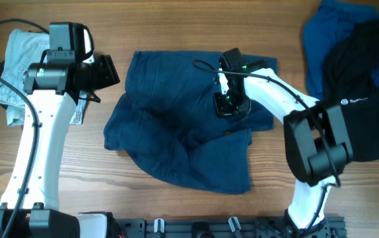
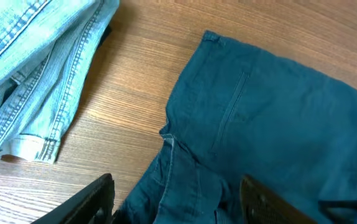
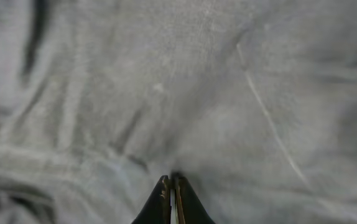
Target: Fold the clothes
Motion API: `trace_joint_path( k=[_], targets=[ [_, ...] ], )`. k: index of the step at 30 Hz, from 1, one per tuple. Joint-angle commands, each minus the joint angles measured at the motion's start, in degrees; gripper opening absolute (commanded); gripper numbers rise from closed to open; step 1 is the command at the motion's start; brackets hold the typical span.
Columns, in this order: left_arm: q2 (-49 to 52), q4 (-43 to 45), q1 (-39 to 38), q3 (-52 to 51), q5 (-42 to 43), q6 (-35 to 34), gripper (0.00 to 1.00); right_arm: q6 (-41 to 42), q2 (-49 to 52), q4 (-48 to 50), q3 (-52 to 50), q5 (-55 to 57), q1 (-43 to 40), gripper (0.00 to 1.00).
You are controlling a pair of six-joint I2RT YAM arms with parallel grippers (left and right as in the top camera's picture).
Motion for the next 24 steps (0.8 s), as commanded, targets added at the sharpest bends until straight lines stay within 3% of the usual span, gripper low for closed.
trace_joint_path(
  k=[1, 9, 15, 19, 22, 24],
  targets=[
    [-0.7, 0.3, 0.3, 0.3, -0.8, 1.4, 0.64, -0.3, 3.0, 2.1, 0.1, -0.7, -0.1, 0.04],
    [-0.4, 0.0, 0.3, 0.3, -0.8, 1.4, 0.66, 2.7, 9.5, 19.9, 0.1, 12.0, -0.1, 0.05],
    [-0.2, 0.2, 0.3, 0.3, -0.8, 1.4, 0.69, 2.2, 23.3, 44.4, 0.2, 14.8, -0.6, 0.04],
    [0.9, 0.1, 0.2, 0.3, -0.5, 1.4, 0.70, -1.1, 25.4, 60.6, 0.8, 17.4, -2.2, 0.08],
    [1.6, 0.1, -0.1, 0.3, 1.6, 1.3, 0.70, -2.3, 25.4, 57.8, 7.8, 17.5, -4.3, 0.09],
    [1.9, 0.1, -0.8, 0.3, 2.3, 1.3, 0.70, -4.6, 24.6, 45.0, 18.6, 15.6, -5.8, 0.10]
  ],
)
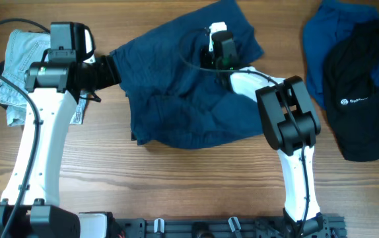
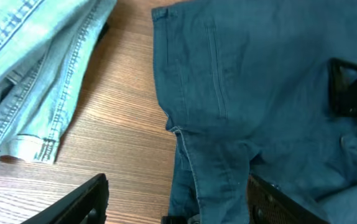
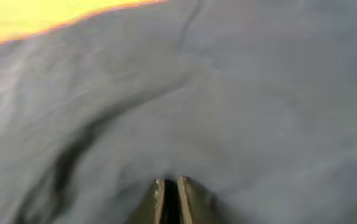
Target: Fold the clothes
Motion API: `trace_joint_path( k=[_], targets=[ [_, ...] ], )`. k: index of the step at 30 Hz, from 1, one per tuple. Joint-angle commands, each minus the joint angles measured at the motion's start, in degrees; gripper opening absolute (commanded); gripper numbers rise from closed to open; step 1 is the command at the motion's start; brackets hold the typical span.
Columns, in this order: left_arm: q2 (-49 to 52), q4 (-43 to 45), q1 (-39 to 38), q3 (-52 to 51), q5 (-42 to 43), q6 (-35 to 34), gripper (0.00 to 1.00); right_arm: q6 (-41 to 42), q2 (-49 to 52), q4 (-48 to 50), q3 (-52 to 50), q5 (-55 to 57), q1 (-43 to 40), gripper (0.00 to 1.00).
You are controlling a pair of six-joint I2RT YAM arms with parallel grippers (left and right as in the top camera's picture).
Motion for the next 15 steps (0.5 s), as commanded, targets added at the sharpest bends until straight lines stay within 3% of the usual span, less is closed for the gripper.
trace_joint_path(
  k=[1, 2, 3, 4, 6, 7, 10, 12, 15],
  targets=[
    [1.1, 0.1, -1.1, 0.3, 1.6, 0.5, 0.70, -3.9, 4.1, -16.2, 10.3, 1.2, -4.2, 0.15],
    [1.4, 0.0, -1.4, 0.3, 1.6, 0.5, 0.69, -4.0, 2.6, -25.0, 16.0, -0.4, -4.6, 0.28],
    [2.1, 0.0, -1.6, 0.2, 1.6, 0.5, 0.68, -4.9, 0.8, -32.8, 20.7, -2.7, -5.0, 0.66],
    [3.2, 0.0, -1.6, 0.2, 1.6, 0.5, 0.66, -5.2, -0.8, -39.4, 24.5, -4.7, -5.1, 0.89],
    [7.1, 1.4, -1.6, 0.2, 1.5, 0.5, 0.55, -5.2, -6.3, -52.1, 29.9, -8.6, -5.2, 0.91],
    [9.2, 3.1, -1.6, 0.2, 1.5, 0.6, 0.41, -5.2, -9.2, -56.4, 30.6, -10.0, -5.2, 0.92],
    [17.6, 13.8, -1.6, 0.2, 1.7, 1.8, 0.15, -5.2, -17.4, -66.6, 30.6, -14.6, -5.2, 0.89],
    [22.9, 18.8, -1.7, 0.2, 5.2, 5.6, 0.08, -5.1, -21.9, -72.2, 30.6, -14.6, -5.2, 0.83],
    [27.0, 19.6, -1.7, 0.2, 5.2, 7.9, 0.04, -5.1, -24.6, -75.1, 30.6, -14.6, -5.2, 0.82]
  ],
)
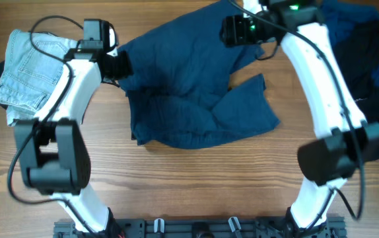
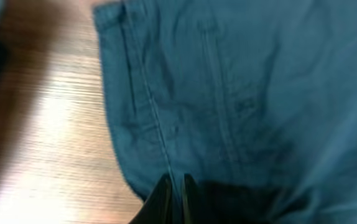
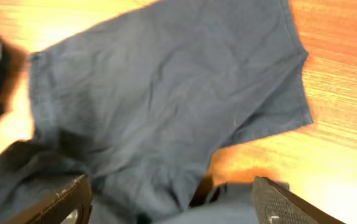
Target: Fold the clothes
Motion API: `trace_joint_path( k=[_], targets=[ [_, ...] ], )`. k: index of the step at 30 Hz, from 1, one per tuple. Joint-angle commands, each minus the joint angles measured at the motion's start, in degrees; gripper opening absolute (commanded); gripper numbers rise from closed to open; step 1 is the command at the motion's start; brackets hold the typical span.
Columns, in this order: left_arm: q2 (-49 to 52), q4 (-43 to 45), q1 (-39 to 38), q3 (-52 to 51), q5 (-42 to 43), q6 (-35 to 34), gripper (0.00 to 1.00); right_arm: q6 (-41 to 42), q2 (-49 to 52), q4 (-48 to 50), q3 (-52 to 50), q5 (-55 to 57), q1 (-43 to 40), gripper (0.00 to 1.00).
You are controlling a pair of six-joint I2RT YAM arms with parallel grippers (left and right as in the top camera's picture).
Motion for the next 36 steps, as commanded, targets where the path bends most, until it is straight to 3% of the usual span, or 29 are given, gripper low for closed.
trace_joint_path(
  k=[1, 10, 15, 17, 19, 21, 23, 25, 27, 29, 31, 36],
  targets=[
    [5.4, 0.8, -0.2, 0.2, 1.7, 4.9, 0.04, -0.1, -1.9, -3.1, 0.3, -1.8, 0.1, 0.82],
    [14.7, 7.5, -0.2, 0.2, 0.4, 7.9, 0.09, -0.1, -2.1, -7.7, -0.1, -2.1, 0.1, 0.80],
    [19.9, 24.5, -0.1, 0.2, -3.9, 7.8, 0.11, 0.6, -2.1, -11.2, -0.1, -2.1, 0.1, 0.78],
    [20.8, 31.6, -0.1, 0.2, -6.7, 7.9, 0.16, 0.5, -2.1, -12.3, -0.1, -2.1, 0.1, 0.79],
    [20.9, 39.3, -0.1, 0.3, -8.5, 7.9, 0.27, 0.5, -2.1, -12.6, -0.1, -2.1, 0.1, 0.79],
    [20.3, 41.0, -0.1, 1.3, -8.6, 7.9, 0.36, 0.4, -2.1, -10.9, -0.1, -1.6, 0.1, 0.79],
    [17.8, 37.6, -0.1, 2.2, -8.6, 7.9, 0.44, 0.5, -2.1, -8.8, -0.1, -1.6, 0.1, 0.80],
    [13.1, 34.0, -0.2, 2.6, -8.6, 7.9, 0.61, 0.5, -2.1, -6.7, -0.1, -1.6, 0.1, 0.82],
    [3.1, 24.5, -0.2, 2.6, -8.6, 7.9, 0.88, -0.3, -2.1, -6.4, -0.1, -1.6, 0.1, 0.84],
    [-4.5, 13.9, -0.2, 2.6, -6.2, 7.6, 0.91, -0.3, -2.1, -8.0, -0.1, -1.7, 0.1, 0.83],
    [-14.0, -1.6, -0.3, 2.6, -0.9, 7.5, 0.83, -0.3, -2.2, -10.6, -0.1, -4.2, 0.0, 0.83],
    [-22.7, -26.8, -0.3, 2.6, -0.6, -0.3, 0.83, -2.9, -2.3, -20.1, -0.5, -4.7, -0.8, 0.75]
  ],
)
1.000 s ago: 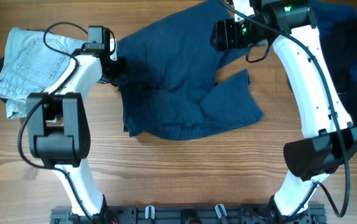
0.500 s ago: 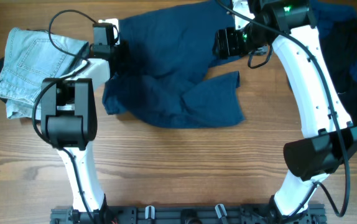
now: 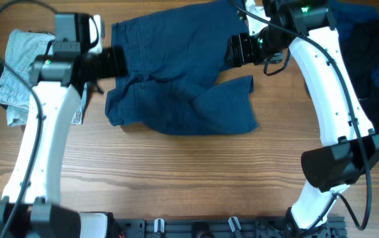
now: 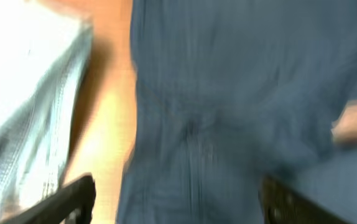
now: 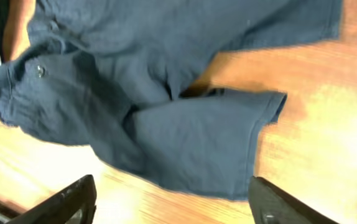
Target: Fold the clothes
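A pair of dark blue shorts (image 3: 176, 73) lies spread out and creased on the wooden table (image 3: 176, 178), toward the far middle. One leg (image 3: 226, 109) points right, and the waist edge is on the left. My left gripper (image 3: 115, 61) is open just above the shorts' left edge, with nothing between its fingers. In the blurred left wrist view the left gripper (image 4: 178, 199) hangs over the shorts (image 4: 228, 93). My right gripper (image 3: 238, 49) is open above the shorts' right part. From the right wrist, the right gripper (image 5: 172, 199) looks down on the shorts (image 5: 197, 137).
Folded light denim jeans (image 3: 24, 66) lie at the far left, beside the left arm, and show as pale jeans (image 4: 29, 124) in the left wrist view. At the far right is a heap of blue and black clothes (image 3: 374, 59).
My left gripper was shut on the shorts' left waist edge and is now open and off it. The shorts lie a little further left. My right gripper stays open, slightly nearer.
First my right gripper was shut on the crumpled shorts at mid-table and the left was open beside them. Then the shorts were at the far edge, still in the right gripper. Then the right was open and the left shut on the waist. Now both are open.
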Motion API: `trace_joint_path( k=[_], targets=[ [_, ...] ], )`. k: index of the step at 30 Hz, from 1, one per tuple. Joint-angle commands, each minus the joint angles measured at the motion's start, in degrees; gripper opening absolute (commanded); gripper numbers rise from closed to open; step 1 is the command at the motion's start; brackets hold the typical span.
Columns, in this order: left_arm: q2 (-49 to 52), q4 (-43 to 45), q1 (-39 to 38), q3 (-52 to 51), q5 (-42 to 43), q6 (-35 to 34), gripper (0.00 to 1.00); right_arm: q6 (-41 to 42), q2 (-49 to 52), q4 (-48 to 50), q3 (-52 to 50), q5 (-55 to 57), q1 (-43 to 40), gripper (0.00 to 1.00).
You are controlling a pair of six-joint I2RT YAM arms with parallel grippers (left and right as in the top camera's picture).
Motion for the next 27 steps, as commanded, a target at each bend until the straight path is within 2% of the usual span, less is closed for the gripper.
trace_joint_path(
  k=[1, 3, 5, 9, 13, 16, 17, 18, 19, 23, 27],
  targets=[
    [-0.6, -13.2, 0.1, -1.2, 1.8, -5.8, 0.81, -2.2, -0.3, -5.0, -1.2, 0.8, -0.4, 0.74],
    [-0.4, -17.0, 0.1, -4.5, 1.8, -5.9, 0.80, -1.0, -0.3, -6.1, -5.0, 3.0, -0.4, 0.75],
    [-0.4, -16.0, 0.2, -8.5, 1.8, -5.9, 0.81, 1.1, -0.3, -4.5, -10.0, 6.2, -0.4, 0.75],
    [-0.4, -8.3, 0.2, -17.2, -0.5, -5.6, 0.84, 1.5, -0.3, 8.9, -26.1, 7.5, -1.6, 0.75],
    [-0.4, -0.6, 0.2, -21.6, -1.0, -3.4, 0.82, 0.3, -0.4, 19.7, -39.2, 6.7, -4.0, 0.75],
    [-0.3, 7.0, 0.2, -26.2, -1.6, 0.9, 0.76, -1.3, -0.4, 23.5, -41.3, 4.1, -4.9, 0.75],
    [-0.3, 9.5, 0.2, -28.1, -1.7, 0.8, 0.68, -1.3, -0.4, 23.7, -41.3, 4.1, -4.9, 0.75],
    [-0.3, 11.0, 0.2, -29.5, -1.5, 0.0, 0.49, -1.1, -0.4, 23.8, -41.3, 4.1, -4.9, 0.75],
    [-0.3, 11.4, 0.2, -30.0, -0.8, -0.5, 0.35, -1.0, -0.4, 24.1, -41.3, 4.1, -5.0, 0.75],
    [-0.3, 10.1, 0.0, -30.5, 3.1, -1.4, 0.04, -0.7, -0.4, 24.0, -41.8, 2.3, -5.0, 0.74],
    [-0.3, 6.6, 0.1, -32.5, 2.8, -1.4, 0.04, 0.4, -0.4, 24.5, -45.1, 1.3, -5.0, 0.67]
  ],
)
